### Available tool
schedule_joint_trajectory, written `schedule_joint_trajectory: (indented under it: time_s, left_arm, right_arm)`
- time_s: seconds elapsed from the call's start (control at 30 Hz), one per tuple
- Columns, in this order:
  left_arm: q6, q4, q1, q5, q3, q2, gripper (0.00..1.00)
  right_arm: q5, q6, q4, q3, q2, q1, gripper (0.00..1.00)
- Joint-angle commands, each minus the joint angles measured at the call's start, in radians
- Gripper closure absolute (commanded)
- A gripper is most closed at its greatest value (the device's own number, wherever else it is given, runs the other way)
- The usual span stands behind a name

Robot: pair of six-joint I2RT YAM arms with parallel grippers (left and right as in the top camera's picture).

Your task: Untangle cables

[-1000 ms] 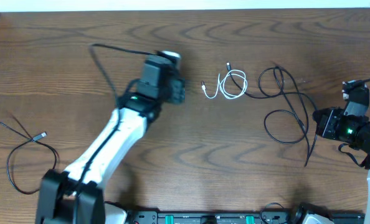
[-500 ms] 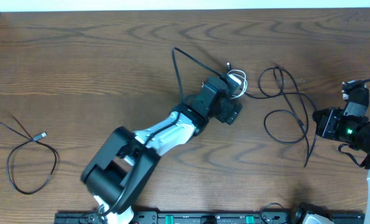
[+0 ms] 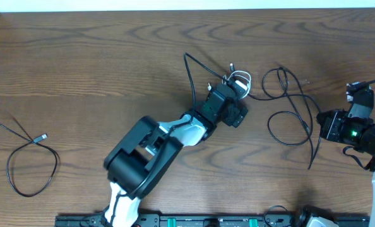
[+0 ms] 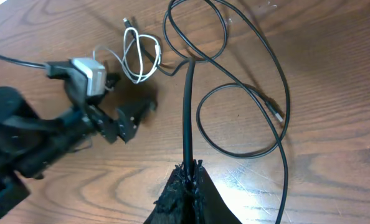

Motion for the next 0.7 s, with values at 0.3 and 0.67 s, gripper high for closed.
schedule_joint_trajectory:
  time_s: [0.3, 0.67]
  left_arm:
    - [0.138, 0.076, 0.004, -0.021, 0.003, 0.062, 0.09]
    - [0.166, 0.087, 0.036, -0.068, 0.003, 0.129, 0.02]
  right_arm:
    - [-0.003, -0.019, 0.0, 0.013, 0.005, -0.001, 0.99]
    - [-0.003, -0.019, 0.0, 0.013, 0.005, -0.001, 0.99]
